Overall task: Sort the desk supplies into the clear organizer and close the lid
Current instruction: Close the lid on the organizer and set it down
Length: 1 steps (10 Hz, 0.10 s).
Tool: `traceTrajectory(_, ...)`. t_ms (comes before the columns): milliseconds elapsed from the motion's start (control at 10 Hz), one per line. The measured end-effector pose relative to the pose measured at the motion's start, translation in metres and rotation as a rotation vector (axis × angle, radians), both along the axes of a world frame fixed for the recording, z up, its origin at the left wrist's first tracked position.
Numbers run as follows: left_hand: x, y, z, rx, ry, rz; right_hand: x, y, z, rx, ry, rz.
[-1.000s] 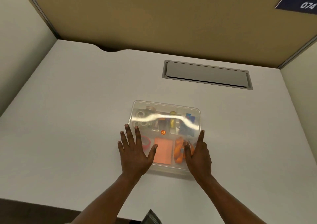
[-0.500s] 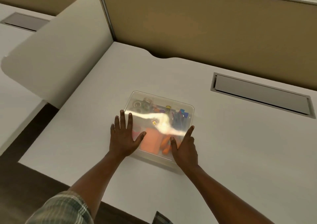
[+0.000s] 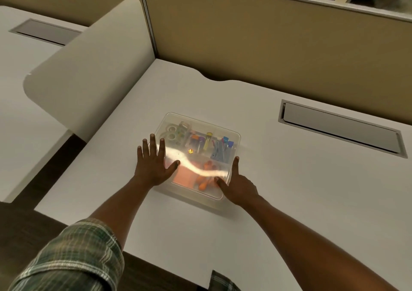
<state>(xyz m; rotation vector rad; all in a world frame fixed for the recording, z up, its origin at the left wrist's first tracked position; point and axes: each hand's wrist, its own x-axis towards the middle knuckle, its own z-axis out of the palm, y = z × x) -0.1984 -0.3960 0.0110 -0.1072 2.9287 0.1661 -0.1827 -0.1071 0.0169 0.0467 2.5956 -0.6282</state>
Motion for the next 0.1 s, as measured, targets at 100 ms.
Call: traceTrajectory(100, 0.0048, 0.014, 0.0056, 0.032, 0.031, 0.035, 0.011, 0.0219, 0.0007, 0.0, -0.015, -0.008)
